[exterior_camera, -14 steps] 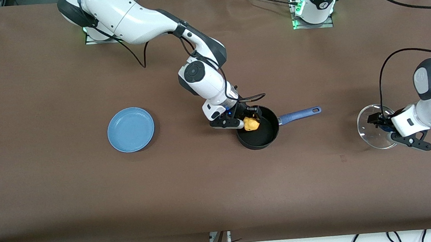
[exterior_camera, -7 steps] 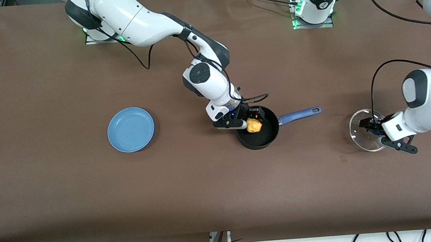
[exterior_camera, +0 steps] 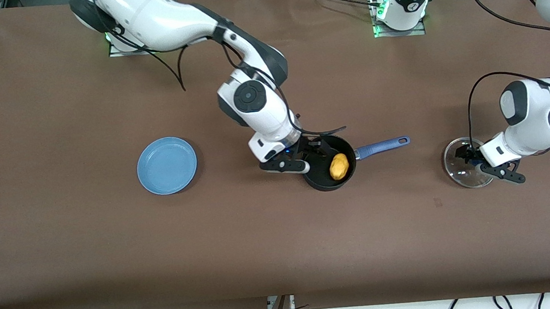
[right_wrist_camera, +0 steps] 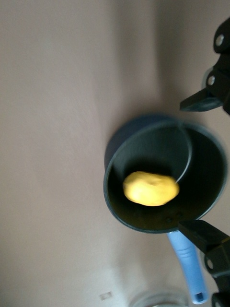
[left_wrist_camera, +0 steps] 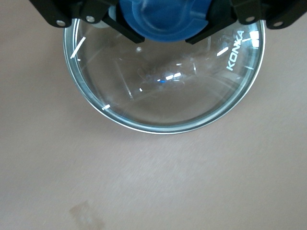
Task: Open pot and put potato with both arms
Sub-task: 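Open the right gripper to drop the potato into the saucepan, then set the lid on the table with the left gripper while the right gripper retracts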
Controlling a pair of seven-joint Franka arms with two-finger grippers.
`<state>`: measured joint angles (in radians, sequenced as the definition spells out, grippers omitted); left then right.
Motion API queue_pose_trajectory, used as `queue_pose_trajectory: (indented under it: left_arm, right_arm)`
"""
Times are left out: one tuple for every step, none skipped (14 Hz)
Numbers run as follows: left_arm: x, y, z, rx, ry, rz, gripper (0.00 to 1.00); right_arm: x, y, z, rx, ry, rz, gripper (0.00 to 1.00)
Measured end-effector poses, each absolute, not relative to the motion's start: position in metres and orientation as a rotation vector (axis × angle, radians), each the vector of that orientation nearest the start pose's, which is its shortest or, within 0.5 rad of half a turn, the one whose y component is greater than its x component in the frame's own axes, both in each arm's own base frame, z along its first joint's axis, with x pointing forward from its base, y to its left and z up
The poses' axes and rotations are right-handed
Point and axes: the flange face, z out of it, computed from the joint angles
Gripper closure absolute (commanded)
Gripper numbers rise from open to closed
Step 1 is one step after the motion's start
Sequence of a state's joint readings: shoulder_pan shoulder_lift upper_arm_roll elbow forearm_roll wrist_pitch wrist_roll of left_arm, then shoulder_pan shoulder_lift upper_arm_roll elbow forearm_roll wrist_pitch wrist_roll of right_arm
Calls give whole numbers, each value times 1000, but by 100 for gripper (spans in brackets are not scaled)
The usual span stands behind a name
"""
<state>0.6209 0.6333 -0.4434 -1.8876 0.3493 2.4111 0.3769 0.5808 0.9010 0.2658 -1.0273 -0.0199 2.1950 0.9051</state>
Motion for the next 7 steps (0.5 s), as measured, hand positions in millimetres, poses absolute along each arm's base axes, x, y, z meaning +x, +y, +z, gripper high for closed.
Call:
queue_pose_trajectory:
  left_arm:
    - [613,129,192,-3110,624,35,100]
    - [611,131,192,-3108,625,54,100]
    - [609,131,191,-3106,630,77,100]
    - [608,129,191,-3106,636,91,100]
    - [608,128,190,-3106,640,97,100]
    - [608,127,190,-3106,642,99,29]
    - [607,126,190,-3106,643,102,0]
  right_arm:
    - [595,523,364,-2851,167,-46,0]
    - [602,498,388,-2902,73,-16,0]
    - [611,470,409,-2941,-5,12,0]
    - [619,440,428,-2971,-63,42,0]
    - [628,409,446,-2996,-118,66,0]
    - [634,379,463,-3014,-179,73,0]
    - [639,349,481,-3029,-253,67,0]
